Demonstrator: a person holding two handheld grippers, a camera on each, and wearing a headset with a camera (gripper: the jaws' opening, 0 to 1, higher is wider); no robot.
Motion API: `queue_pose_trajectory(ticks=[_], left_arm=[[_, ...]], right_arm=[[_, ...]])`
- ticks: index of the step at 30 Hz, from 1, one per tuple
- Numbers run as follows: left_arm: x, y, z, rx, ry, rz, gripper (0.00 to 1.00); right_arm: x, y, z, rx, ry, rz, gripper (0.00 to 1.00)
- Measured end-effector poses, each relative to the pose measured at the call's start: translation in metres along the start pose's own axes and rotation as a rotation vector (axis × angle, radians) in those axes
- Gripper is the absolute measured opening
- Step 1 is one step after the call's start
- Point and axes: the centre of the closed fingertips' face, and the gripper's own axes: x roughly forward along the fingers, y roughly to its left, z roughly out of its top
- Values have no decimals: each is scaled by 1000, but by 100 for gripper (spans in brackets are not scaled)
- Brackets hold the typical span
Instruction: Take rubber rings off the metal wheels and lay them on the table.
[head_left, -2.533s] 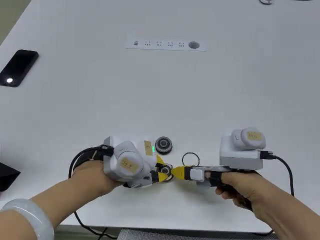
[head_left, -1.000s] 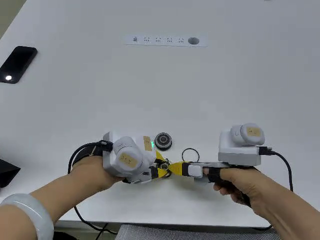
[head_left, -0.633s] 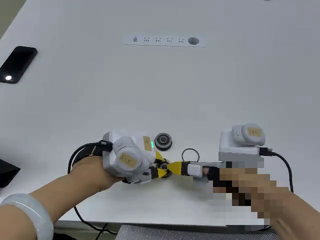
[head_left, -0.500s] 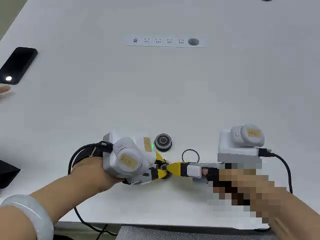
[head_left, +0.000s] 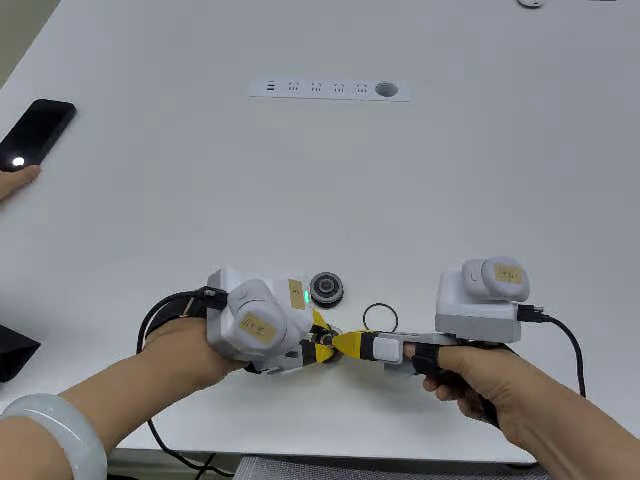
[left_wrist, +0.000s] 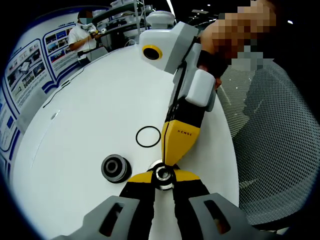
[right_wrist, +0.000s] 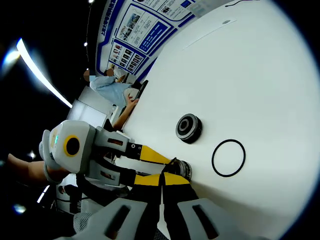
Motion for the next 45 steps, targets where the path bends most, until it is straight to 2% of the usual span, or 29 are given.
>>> queue_pose_trajectory(ticks=[8,16,27,34,45], left_arm=[[-1,-2,1,-4,-13,-1,14],[-10,1,0,-1,-32,26,17],[-16,6,-7,-21,-37,50,25],[-18,5,-11,-30,-41,56,32],[-24,6,-17,-52,-50,76,40]], right_arm=[[-1,-3,0,2,-7,-10,1],[-1,-6,0,1,-13,-20,1],[-1,-4,1,1,-13,-18,2],[-3,2,4,6,-25,-3,2],[-8,21,10,14,-57,36,2]])
